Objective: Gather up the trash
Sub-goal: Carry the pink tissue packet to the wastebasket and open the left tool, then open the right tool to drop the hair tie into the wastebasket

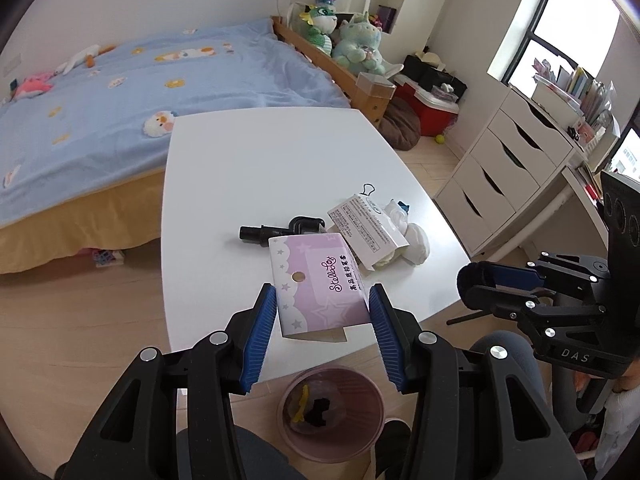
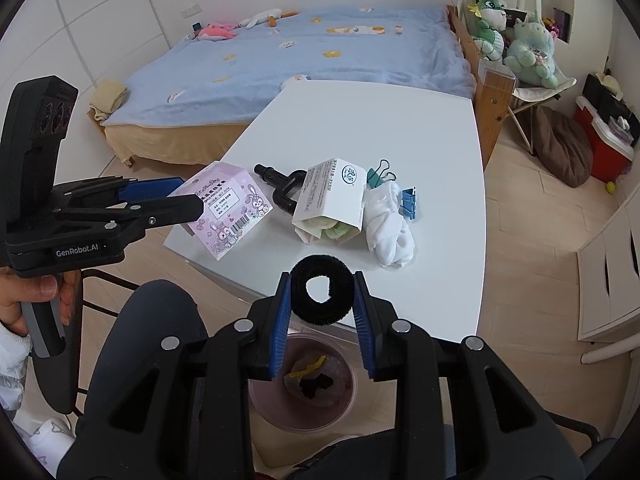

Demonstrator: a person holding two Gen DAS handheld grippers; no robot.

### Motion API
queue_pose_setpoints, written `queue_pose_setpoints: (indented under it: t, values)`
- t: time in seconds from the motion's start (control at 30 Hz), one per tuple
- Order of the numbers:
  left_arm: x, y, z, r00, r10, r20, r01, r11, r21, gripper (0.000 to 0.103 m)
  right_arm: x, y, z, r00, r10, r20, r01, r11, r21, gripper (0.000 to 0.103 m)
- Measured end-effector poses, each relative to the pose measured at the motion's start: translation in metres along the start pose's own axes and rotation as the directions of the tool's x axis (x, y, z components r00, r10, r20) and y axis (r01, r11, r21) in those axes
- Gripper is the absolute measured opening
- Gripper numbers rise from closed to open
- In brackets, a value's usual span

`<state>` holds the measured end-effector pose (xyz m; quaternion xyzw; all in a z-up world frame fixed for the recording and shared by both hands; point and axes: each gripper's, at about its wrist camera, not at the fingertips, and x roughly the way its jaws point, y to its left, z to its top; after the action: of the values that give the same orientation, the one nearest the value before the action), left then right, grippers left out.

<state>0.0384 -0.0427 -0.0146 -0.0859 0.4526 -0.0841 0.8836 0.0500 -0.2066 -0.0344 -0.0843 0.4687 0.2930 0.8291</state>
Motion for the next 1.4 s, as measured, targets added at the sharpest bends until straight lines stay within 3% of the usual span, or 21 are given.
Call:
queue_pose_setpoints:
  t: [0.4, 1.1, 1.2, 1.4]
  values:
    - [-0.026, -0.025, -0.026, 0.999, -0.02, 0.028, 0.017, 0.995, 0.1, 0.047, -0.028, 0.016, -0.013, 0.999, 0.017, 0.042, -0.016, 1.0, -0.027, 0.03]
    - [-0.033, -0.052, -0.073, 0.996, -0.088, -0.033, 0.093, 0.975, 0.2, 0.049, -0.061, 0.032, -0.053, 0.997, 0.05, 0.062, -0.049, 0.998, -0.026, 0.03]
    - [-0.033, -0.052, -0.075, 0.995, -0.1, -0.022, 0.102, 0.975, 0.199, 0.092, -0.062, 0.032, -0.055, 0.997, 0.051, 0.059, -0.049, 0.999, -0.023, 0.03]
    - [-0.03, -0.047, -0.074, 0.998, -0.067, -0.01, 0.068, 0.984, 0.167, 0.095, -0.059, 0.031, -0.057, 0.997, 0.051, 0.053, -0.05, 0.999, -0.021, 0.03]
